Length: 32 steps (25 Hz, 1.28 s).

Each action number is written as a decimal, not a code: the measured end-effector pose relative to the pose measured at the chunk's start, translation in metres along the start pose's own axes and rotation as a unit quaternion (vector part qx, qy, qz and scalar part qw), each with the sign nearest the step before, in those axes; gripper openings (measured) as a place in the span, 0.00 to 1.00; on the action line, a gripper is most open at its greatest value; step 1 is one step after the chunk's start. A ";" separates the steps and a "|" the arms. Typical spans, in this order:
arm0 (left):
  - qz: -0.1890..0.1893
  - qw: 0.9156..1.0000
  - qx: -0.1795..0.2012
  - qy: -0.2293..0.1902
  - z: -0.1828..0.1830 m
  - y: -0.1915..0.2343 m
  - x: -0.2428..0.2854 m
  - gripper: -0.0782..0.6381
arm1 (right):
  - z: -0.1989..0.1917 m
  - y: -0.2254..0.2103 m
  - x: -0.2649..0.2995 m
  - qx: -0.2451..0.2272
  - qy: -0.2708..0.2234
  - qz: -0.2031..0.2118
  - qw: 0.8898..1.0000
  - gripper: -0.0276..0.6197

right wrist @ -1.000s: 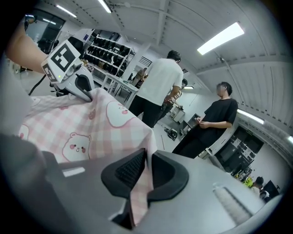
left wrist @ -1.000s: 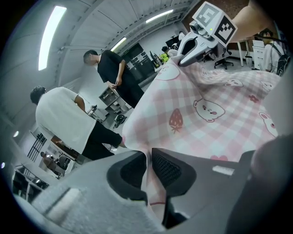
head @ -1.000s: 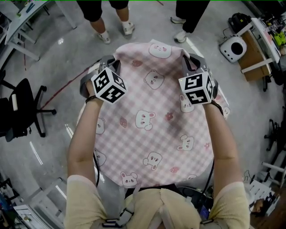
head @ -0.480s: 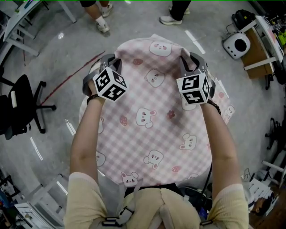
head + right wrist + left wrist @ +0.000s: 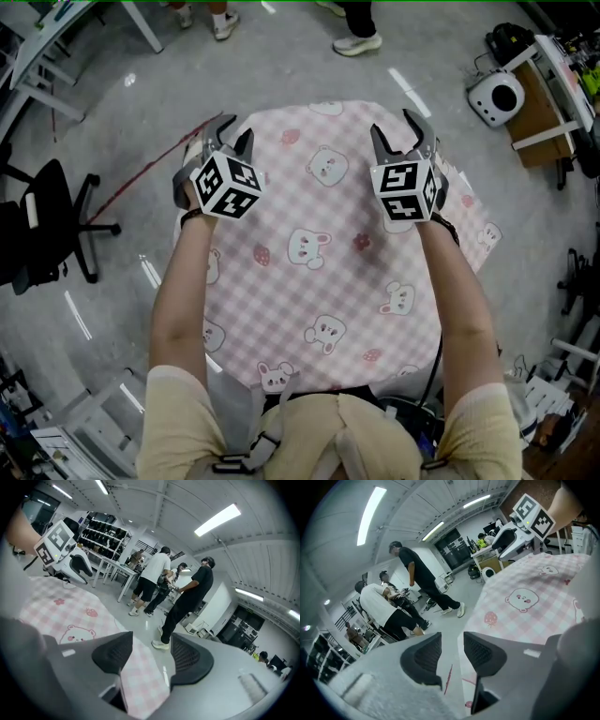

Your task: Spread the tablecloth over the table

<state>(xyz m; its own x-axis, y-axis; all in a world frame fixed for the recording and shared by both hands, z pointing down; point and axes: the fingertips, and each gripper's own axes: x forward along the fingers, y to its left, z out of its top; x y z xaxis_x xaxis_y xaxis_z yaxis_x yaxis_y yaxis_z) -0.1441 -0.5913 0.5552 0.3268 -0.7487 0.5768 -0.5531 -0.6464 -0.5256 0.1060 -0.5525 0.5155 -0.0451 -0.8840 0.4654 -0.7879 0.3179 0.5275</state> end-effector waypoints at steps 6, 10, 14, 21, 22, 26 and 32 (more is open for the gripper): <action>0.001 0.999 -0.051 -0.007 0.003 0.004 -0.016 0.33 | 0.006 0.020 -0.010 0.016 -0.012 0.036 0.999 0.38; 0.001 0.992 -0.124 -0.011 -0.004 0.012 -0.045 0.33 | 0.012 0.026 -0.026 0.040 -0.024 0.061 0.997 0.30; -0.005 0.985 -0.168 -0.021 -0.003 0.007 -0.070 0.33 | 0.014 0.027 -0.042 0.053 -0.027 0.073 0.996 0.29; -0.003 0.981 -0.188 -0.053 0.032 -0.009 -0.117 0.25 | 0.021 0.024 -0.081 0.080 -0.042 0.087 0.992 0.26; 0.001 0.980 -0.190 -0.058 0.035 -0.010 -0.124 0.25 | 0.022 0.024 -0.087 0.085 -0.044 0.088 0.991 0.24; -0.003 0.975 -0.209 -0.076 0.047 -0.019 -0.152 0.25 | 0.024 0.023 -0.116 0.108 -0.056 0.086 0.989 0.22; -0.012 0.960 -0.261 -0.100 0.066 -0.042 -0.197 0.25 | 0.023 0.013 -0.166 0.127 -0.077 0.081 0.986 0.21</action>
<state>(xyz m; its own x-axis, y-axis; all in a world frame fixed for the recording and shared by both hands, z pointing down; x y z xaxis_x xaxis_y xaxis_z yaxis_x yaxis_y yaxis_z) -0.1349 -0.4264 0.4227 0.4551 -0.7818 0.4263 -0.8358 -0.5401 -0.0983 0.0891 -0.4095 0.4286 -0.2605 -0.8759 0.4063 -0.8902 0.3808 0.2502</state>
